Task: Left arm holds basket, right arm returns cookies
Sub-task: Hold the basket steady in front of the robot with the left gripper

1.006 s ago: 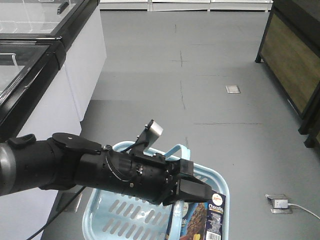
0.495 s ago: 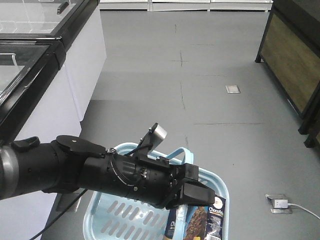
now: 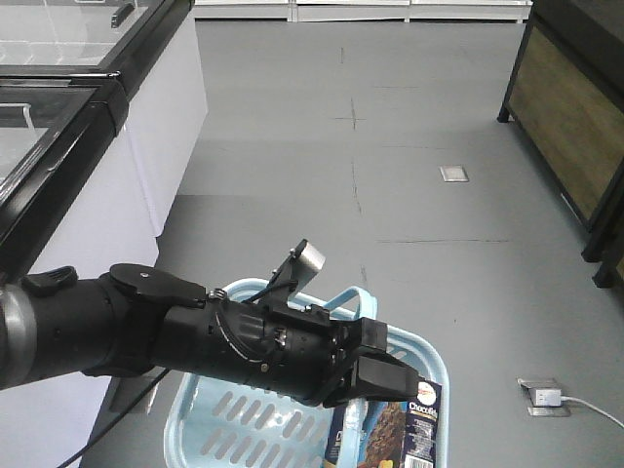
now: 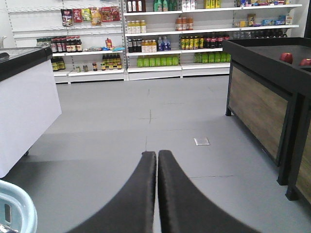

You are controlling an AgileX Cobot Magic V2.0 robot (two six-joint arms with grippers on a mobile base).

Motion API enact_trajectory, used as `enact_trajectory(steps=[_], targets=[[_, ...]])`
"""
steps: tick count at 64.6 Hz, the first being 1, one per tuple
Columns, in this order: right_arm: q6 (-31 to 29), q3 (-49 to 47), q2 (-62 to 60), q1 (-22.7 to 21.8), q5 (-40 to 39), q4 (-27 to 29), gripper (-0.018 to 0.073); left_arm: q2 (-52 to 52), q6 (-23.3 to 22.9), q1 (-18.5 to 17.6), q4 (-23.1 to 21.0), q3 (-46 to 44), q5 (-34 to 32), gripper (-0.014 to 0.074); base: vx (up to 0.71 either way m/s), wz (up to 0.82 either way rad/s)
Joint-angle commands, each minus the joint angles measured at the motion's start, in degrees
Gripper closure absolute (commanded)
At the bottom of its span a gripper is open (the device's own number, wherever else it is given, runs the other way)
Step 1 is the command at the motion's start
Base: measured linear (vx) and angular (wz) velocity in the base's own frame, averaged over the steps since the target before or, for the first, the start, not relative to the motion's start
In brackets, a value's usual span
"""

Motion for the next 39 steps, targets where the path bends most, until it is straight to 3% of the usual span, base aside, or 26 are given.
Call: enact_trajectory(steps=[1, 39], targets=[[0.10, 0.21, -0.67, -0.32, -4.18, -0.17, 0.0567, -3.07, 0.31, -0.26, -5.72, -1.43, 3.17, 0.0603, 0.00, 0.00], [0.10, 0.21, -0.67, -0.32, -4.18, -0.17, 0.0567, -3.07, 0.31, -0.26, -5.73, -1.43, 3.22, 0.0603, 0.02, -0.03]])
